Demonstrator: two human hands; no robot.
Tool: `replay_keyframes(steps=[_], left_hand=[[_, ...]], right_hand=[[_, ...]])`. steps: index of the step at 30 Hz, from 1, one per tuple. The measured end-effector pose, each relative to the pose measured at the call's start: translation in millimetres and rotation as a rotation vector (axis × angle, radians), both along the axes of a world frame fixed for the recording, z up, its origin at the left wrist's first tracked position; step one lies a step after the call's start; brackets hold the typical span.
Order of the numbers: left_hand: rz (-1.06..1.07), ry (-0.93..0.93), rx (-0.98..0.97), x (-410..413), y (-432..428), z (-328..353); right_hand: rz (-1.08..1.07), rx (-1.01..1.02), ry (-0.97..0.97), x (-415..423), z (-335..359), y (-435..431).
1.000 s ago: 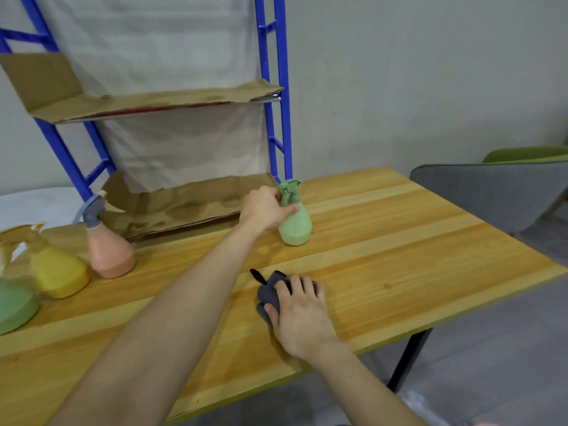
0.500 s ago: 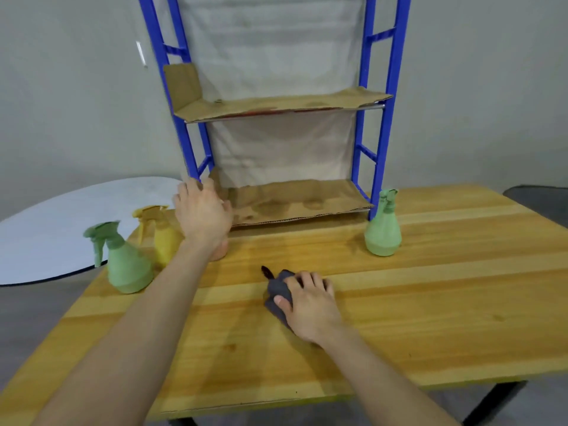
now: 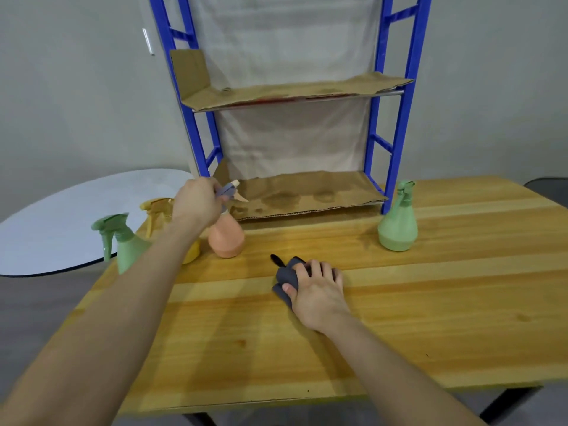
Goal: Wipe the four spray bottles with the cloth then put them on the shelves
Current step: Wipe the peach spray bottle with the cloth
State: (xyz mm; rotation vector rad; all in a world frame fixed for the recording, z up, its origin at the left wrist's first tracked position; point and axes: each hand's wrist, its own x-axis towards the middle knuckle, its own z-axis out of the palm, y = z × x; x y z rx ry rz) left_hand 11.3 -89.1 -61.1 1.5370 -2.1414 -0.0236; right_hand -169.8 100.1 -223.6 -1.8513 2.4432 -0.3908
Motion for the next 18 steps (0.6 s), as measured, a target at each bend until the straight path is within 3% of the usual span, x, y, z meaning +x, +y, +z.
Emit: replay_keyframes(steps=[6,12,16,18], left_hand=[[-0.105,0.075,-0.098,4.9,78.3,-6.4],[-0.250,0.231,-0.025,2.0,152.6,-14.6],[-0.307,0.384,0.037,4.1,187.0,-25.6],[-0.356,0.459,0.080,4.1,204.1,-32.6]], right_hand=[[-0.006,-0.056,-0.074,-3.5,0.1,-2.5],[0.011,-0.218,-0.371,-31.9,4.0,50.7],[-0.028,-0.500,-0.602,-53.8,8.1,102.6],[0.011,-0.566,-0.564,-46.1,19.1,119.9]])
